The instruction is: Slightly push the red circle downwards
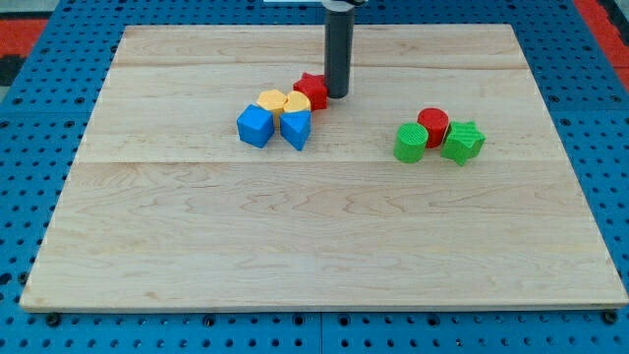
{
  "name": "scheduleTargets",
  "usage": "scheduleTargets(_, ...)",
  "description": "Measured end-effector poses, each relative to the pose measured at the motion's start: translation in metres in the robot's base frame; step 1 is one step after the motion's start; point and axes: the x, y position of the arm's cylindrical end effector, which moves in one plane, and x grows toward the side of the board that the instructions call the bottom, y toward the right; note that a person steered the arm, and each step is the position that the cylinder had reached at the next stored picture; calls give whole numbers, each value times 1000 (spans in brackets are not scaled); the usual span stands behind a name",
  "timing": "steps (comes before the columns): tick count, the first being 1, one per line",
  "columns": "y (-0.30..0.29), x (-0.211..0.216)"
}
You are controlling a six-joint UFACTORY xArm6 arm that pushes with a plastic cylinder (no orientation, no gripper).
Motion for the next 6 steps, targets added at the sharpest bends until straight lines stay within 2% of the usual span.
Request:
scheduleTargets(1,33,2)
scheduleTargets(3,143,58)
scheduleTargets(5,230,71)
scheduleTargets(6,264,114)
